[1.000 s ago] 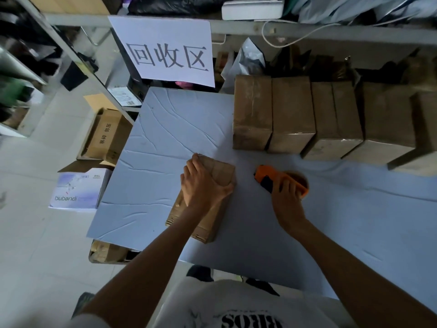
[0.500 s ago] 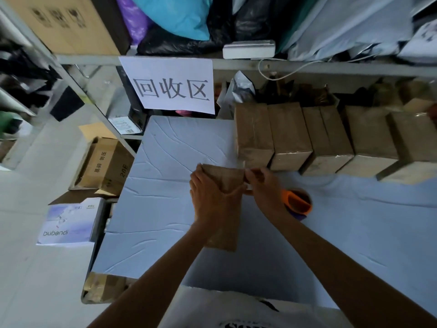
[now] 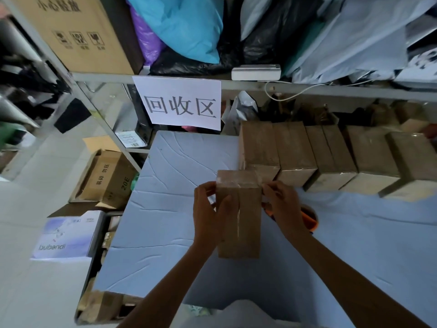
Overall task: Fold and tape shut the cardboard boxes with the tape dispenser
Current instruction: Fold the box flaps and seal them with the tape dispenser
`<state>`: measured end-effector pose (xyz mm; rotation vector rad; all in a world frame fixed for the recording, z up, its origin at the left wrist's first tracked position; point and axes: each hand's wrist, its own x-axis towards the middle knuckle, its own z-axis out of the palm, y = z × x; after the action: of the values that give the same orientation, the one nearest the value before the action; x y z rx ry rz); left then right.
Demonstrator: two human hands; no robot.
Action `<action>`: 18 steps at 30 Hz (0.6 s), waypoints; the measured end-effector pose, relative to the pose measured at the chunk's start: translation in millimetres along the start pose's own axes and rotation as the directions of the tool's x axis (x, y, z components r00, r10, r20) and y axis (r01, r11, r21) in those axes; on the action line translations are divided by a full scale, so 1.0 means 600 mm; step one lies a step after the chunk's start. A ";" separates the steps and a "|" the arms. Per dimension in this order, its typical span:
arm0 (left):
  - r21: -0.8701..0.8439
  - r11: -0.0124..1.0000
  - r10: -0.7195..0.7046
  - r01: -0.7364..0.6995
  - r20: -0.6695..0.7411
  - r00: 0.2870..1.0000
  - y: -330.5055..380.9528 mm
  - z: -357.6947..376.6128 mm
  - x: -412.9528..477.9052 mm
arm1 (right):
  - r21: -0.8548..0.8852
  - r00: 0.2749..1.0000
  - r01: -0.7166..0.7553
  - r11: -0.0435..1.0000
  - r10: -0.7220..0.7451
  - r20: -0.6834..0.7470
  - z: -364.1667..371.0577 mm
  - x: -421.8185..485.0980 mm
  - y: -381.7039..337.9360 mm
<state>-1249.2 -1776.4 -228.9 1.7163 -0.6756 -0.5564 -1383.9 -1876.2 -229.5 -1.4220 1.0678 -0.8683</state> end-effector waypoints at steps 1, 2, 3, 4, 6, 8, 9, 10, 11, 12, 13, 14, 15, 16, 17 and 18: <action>-0.001 1.000 0.006 -0.006 0.005 1.000 -0.002 -0.001 0.000 | -0.004 1.000 0.008 1.000 -0.008 0.004 -0.001 -0.002 -0.001; -0.001 1.000 0.008 -0.008 0.009 1.000 -0.004 -0.001 0.001 | -0.008 1.000 0.013 1.000 -0.013 0.007 -0.001 -0.003 -0.001; -0.001 1.000 0.010 -0.010 0.013 1.000 -0.006 -0.002 0.002 | -0.019 1.000 0.019 1.000 -0.019 0.003 -0.001 -0.005 -0.003; -0.001 1.000 0.016 -0.015 0.018 1.000 -0.006 -0.002 0.005 | -0.039 1.000 0.028 0.999 -0.028 -0.010 -0.001 -0.006 -0.005; 0.001 1.000 0.018 -0.018 0.030 0.999 -0.006 -0.003 0.009 | -0.110 0.998 0.044 0.993 -0.049 -0.046 -0.001 -0.007 -0.003; 0.004 1.000 0.023 -0.023 0.037 0.999 -0.007 -0.004 0.014 | -0.196 0.996 0.062 0.979 -0.074 -0.050 -0.002 -0.004 -0.001; 0.005 1.000 0.027 -0.027 0.038 0.999 -0.007 -0.005 0.016 | -0.194 0.998 0.051 0.980 -0.059 -0.035 -0.002 -0.003 0.000; 0.005 0.999 0.032 -0.032 0.038 0.999 -0.007 -0.005 0.018 | -0.151 1.000 0.025 0.988 -0.027 -0.012 -0.002 -0.001 0.000; 0.005 0.999 0.036 -0.036 0.038 0.999 -0.006 -0.006 0.020 | -0.096 1.000 -0.007 0.995 0.008 0.012 -0.002 0.001 -0.001; 0.003 0.999 0.037 -0.037 0.040 0.999 -0.006 -0.006 0.022 | -0.047 0.999 -0.037 0.998 0.038 0.037 -0.002 0.003 -0.002; 0.000 0.999 0.037 -0.037 0.042 0.998 -0.006 -0.006 0.023 | -0.012 0.996 -0.059 0.998 0.060 0.065 -0.004 0.005 -0.004; -0.002 0.999 0.037 -0.037 0.044 0.998 -0.006 -0.006 0.024 | 0.007 0.993 -0.069 0.998 0.068 0.095 -0.005 0.007 -0.005; -0.004 0.999 0.039 -0.039 0.045 0.998 -0.007 -0.006 0.026 | 0.010 0.991 -0.063 0.998 0.062 0.116 -0.007 0.007 -0.006; -0.007 0.999 0.043 -0.043 0.048 0.998 -0.007 -0.007 0.027 | -0.002 0.992 -0.045 0.999 0.045 0.121 -0.009 0.007 -0.007; -0.012 0.999 0.050 -0.049 0.052 0.997 -0.007 -0.007 0.029 | -0.035 0.994 -0.008 0.999 0.012 0.112 -0.011 0.006 -0.008; -0.015 0.998 0.060 -0.059 0.058 0.997 -0.008 -0.007 0.030 | -0.078 0.995 0.034 0.996 -0.026 0.100 -0.012 0.004 -0.009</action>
<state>-1232.4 -1785.0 -232.8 1.6680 -0.7606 -0.5700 -1389.0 -1880.9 -223.6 -1.5355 1.0173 -0.7758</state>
